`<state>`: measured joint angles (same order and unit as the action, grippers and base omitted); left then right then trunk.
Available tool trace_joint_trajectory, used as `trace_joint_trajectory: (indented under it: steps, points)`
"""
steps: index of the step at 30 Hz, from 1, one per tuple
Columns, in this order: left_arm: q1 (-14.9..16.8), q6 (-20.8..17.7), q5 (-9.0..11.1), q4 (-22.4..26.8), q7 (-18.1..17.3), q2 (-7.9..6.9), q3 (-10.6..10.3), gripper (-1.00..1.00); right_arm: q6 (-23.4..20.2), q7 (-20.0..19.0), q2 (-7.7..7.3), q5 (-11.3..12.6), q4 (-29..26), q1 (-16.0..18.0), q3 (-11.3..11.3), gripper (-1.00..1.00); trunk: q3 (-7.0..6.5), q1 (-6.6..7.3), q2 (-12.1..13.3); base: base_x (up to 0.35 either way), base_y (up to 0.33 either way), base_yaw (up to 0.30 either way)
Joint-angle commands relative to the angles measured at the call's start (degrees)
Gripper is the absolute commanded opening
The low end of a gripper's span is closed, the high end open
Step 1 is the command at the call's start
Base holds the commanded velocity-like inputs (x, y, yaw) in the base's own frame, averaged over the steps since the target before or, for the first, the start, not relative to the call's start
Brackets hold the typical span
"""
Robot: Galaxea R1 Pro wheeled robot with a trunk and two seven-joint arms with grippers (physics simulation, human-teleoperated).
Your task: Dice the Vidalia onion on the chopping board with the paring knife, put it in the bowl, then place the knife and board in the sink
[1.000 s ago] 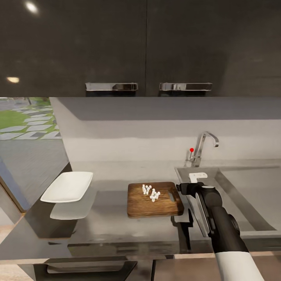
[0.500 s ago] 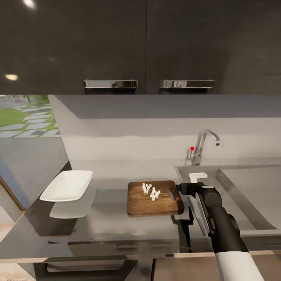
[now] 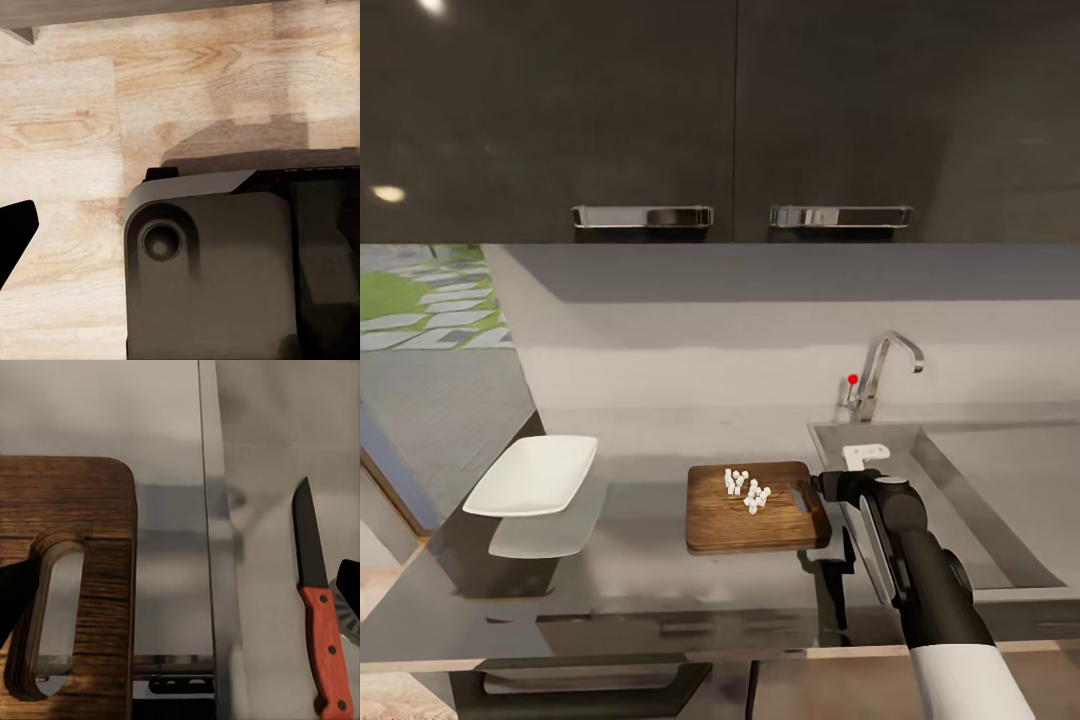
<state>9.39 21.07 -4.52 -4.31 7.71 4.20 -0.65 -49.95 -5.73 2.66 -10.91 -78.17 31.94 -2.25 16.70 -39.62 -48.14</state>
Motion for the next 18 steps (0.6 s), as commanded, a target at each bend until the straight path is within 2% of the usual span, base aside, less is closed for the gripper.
trace_joint_trajectory:
  steps: [1, 18]
  points:
    - [0.1, 0.4, -0.5, -0.3, 0.5, 0.02, -0.1, 1.0, -0.2, -0.6, 0.06, -0.6, 0.0, 0.0, -0.1, 1.0, -0.05, 0.22, 0.4, 0.0, 0.0, 0.0]
    - [0.1, 0.4, -0.5, -0.3, 0.5, 0.02, -0.1, 1.0, -0.2, -0.6, 0.07, -0.6, 0.1, 0.0, -0.1, 1.0, -2.04, 3.95, 7.2, 0.0, 0.0, 0.0]
